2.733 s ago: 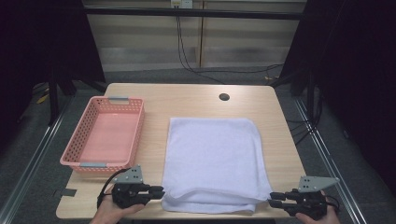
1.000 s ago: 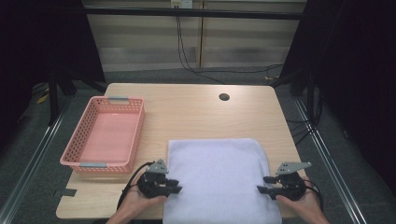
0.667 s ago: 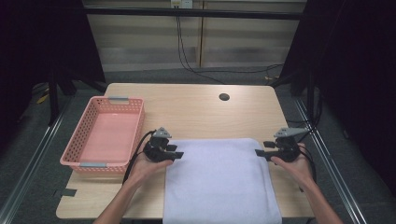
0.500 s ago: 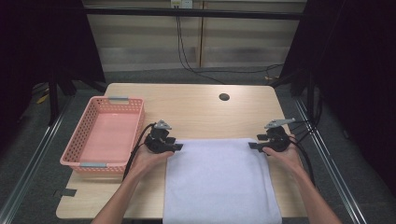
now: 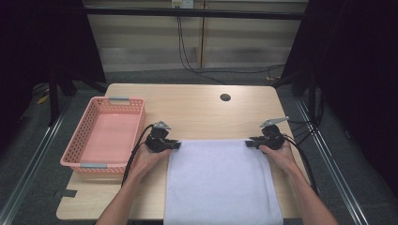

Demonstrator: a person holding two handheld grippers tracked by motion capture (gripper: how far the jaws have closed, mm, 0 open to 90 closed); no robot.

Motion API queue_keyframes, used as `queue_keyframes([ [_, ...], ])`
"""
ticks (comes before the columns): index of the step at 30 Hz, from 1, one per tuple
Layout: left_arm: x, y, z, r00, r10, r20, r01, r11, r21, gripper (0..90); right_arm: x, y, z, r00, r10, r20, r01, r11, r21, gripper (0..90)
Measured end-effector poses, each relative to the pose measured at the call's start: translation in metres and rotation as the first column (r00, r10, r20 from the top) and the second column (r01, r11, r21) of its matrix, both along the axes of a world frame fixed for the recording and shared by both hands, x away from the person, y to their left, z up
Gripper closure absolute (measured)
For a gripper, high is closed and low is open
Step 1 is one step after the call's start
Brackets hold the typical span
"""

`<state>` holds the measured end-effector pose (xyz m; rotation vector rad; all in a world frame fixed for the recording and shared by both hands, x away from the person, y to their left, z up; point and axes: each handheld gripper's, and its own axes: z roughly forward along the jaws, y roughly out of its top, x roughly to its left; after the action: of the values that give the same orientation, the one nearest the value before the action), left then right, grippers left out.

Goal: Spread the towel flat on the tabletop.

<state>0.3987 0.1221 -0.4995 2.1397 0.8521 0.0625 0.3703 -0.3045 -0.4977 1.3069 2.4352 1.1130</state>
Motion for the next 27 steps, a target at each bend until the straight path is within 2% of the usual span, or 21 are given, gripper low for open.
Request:
queue_keyframes([
  [1, 0.001, 0.001, 0.003, 0.9998, 0.009, 0.016, -0.009, 0.9999, -0.013, 82.4, 0.001, -0.002, 0.002, 0.9998, -0.017, 0.011, 0.017, 1.0, 0.019, 74.6],
  [3, 0.006, 0.005, 0.014, 0.9993, 0.027, 0.026, -0.025, 0.9966, -0.079, 82.9, 0.004, -0.008, 0.01, 0.9989, -0.037, 0.03, 0.035, 0.998, 0.055, 75.6],
  [7, 0.022, 0.003, 0.042, 0.9948, 0.06, 0.083, -0.049, 0.9906, -0.128, 82.9, 0.011, -0.019, 0.033, 0.9941, -0.081, 0.073, 0.074, 0.993, 0.089, 75.8],
  [9, 0.031, -0.002, 0.054, 0.9911, 0.067, 0.115, -0.051, 0.9893, -0.136, 82.9, 0.017, -0.023, 0.047, 0.9883, -0.11, 0.106, 0.099, 0.99, 0.105, 75.7],
  [10, 0.035, -0.004, 0.06, 0.9893, 0.067, 0.129, -0.05, 0.9898, -0.133, 82.9, 0.022, -0.025, 0.052, 0.986, -0.122, 0.114, 0.109, 0.987, 0.117, 75.7],
  [12, 0.043, -0.006, 0.069, 0.9854, 0.08, 0.15, -0.057, 0.9869, -0.151, 82.9, 0.031, -0.026, 0.06, 0.9828, -0.142, 0.118, 0.13, 0.986, 0.105, 75.7],
  [15, 0.051, -0.008, 0.083, 0.9791, 0.083, 0.186, -0.053, 0.9854, -0.162, 82.9, 0.041, -0.028, 0.071, 0.9755, -0.169, 0.141, 0.151, 0.98, 0.13, 75.7],
  [16, 0.052, -0.008, 0.088, 0.9751, 0.087, 0.204, -0.056, 0.9869, -0.151, 82.9, 0.043, -0.028, 0.075, 0.9726, -0.176, 0.151, 0.156, 0.978, 0.137, 75.7],
  [17, 0.051, -0.005, 0.092, 0.9737, 0.098, 0.206, -0.061, 0.9816, -0.181, 82.9, 0.045, -0.028, 0.08, 0.9711, -0.172, 0.165, 0.149, 0.979, 0.142, 75.7],
  [18, 0.049, -0.004, 0.094, 0.9734, 0.092, 0.209, -0.051, 0.9799, -0.193, 82.9, 0.044, -0.027, 0.087, 0.9689, -0.164, 0.185, 0.135, 0.978, 0.159, 75.8],
  [19, 0.043, -0.003, 0.096, 0.9717, 0.083, 0.221, -0.041, 0.9811, -0.189, 82.9, 0.041, -0.027, 0.091, 0.968, -0.153, 0.199, 0.12, 0.978, 0.168, 75.7],
  [21, 0.03, 0.0, 0.097, 0.9709, 0.048, 0.235, 0.0, 0.9795, -0.201, 82.9, 0.028, -0.025, 0.098, 0.9669, -0.122, 0.224, 0.083, 0.981, 0.177, 75.9],
  [22, 0.021, 0.001, 0.099, 0.9682, 0.036, 0.248, 0.013, 0.9812, -0.193, 82.9, 0.022, -0.025, 0.1, 0.968, -0.102, 0.229, 0.062, 0.983, 0.175, 75.9],
  [23, 0.014, 0.003, 0.099, 0.9652, 0.039, 0.259, 0.011, 0.9819, -0.189, 82.9, 0.013, -0.025, 0.102, 0.9674, -0.082, 0.24, 0.043, 0.985, 0.164, 75.9],
  [25, -0.001, 0.008, 0.098, 0.9676, 0.031, 0.251, 0.025, 0.9761, -0.216, 82.8, -0.003, -0.027, 0.103, 0.9674, -0.061, 0.246, 0.016, 0.983, 0.181, 75.9],
  [27, -0.021, 0.013, 0.098, 0.9672, 0.01, 0.254, 0.046, 0.9757, -0.214, 82.8, -0.024, -0.029, 0.103, 0.9656, -0.041, 0.257, -0.007, 0.983, 0.184, 75.9],
])
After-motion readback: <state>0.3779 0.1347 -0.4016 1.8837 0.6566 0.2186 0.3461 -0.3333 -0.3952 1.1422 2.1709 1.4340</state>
